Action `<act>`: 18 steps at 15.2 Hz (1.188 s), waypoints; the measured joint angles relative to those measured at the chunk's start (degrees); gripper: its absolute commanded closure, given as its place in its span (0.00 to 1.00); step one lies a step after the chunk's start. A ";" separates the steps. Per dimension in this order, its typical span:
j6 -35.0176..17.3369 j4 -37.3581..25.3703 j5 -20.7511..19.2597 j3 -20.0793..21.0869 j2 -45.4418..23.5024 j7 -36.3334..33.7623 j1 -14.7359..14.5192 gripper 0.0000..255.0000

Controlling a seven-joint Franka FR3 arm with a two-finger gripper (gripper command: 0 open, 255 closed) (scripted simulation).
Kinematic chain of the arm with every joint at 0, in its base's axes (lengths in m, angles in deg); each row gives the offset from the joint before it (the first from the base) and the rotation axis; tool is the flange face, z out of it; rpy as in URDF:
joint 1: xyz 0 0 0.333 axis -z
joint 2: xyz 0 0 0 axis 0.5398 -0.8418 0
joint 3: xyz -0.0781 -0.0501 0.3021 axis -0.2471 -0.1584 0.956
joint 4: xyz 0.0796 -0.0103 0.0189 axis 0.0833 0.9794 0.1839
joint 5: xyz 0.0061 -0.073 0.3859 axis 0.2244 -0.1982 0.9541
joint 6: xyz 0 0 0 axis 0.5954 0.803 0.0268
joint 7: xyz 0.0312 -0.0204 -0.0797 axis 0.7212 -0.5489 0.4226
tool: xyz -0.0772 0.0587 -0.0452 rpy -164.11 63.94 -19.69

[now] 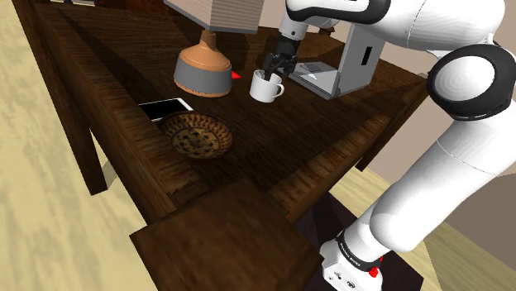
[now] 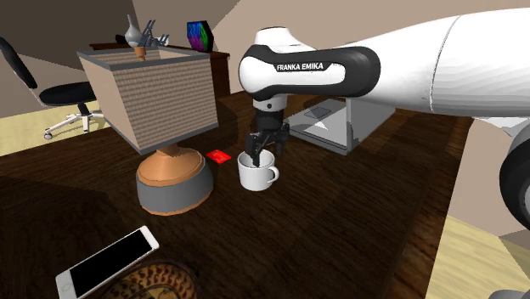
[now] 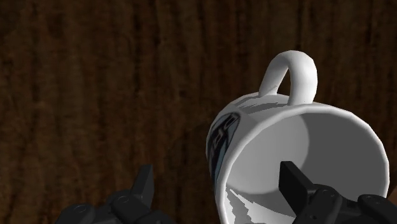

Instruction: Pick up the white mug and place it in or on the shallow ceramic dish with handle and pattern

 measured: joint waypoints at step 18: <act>5.40 -5.98 0.03 -0.07 -0.56 -0.14 0.08 1.00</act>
